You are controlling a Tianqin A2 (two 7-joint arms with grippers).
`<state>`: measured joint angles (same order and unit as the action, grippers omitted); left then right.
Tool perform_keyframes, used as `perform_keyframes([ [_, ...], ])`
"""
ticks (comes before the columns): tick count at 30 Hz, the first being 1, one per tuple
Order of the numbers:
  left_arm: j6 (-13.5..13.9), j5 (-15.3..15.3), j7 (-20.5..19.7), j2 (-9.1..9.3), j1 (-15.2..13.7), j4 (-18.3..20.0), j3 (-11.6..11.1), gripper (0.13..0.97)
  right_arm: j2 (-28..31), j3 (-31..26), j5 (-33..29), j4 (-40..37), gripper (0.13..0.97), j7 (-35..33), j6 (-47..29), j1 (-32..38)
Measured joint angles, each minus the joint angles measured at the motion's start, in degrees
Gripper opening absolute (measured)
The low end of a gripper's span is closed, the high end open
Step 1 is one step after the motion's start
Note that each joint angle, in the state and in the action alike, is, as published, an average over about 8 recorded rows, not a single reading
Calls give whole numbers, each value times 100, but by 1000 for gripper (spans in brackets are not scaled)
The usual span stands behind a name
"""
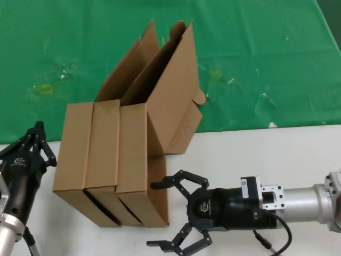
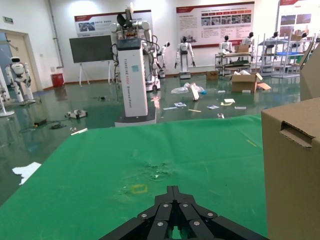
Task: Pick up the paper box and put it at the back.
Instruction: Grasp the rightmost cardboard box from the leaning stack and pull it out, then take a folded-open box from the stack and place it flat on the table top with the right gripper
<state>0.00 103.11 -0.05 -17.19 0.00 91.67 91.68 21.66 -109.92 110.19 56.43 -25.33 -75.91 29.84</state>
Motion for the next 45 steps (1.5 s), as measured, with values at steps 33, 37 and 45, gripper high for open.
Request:
perform_keyframes([
  [33,0,0,2,0,0,0,0,144,24,-9,-55,-143,272,-80,-43,46],
  [37,0,0,2,0,0,0,0,144,28,-16,-63,-135,216,-71,-47,42],
  [45,0,0,2,0,0,0,0,144,52,-20,-69,-80,178,-45,-44,11],
])
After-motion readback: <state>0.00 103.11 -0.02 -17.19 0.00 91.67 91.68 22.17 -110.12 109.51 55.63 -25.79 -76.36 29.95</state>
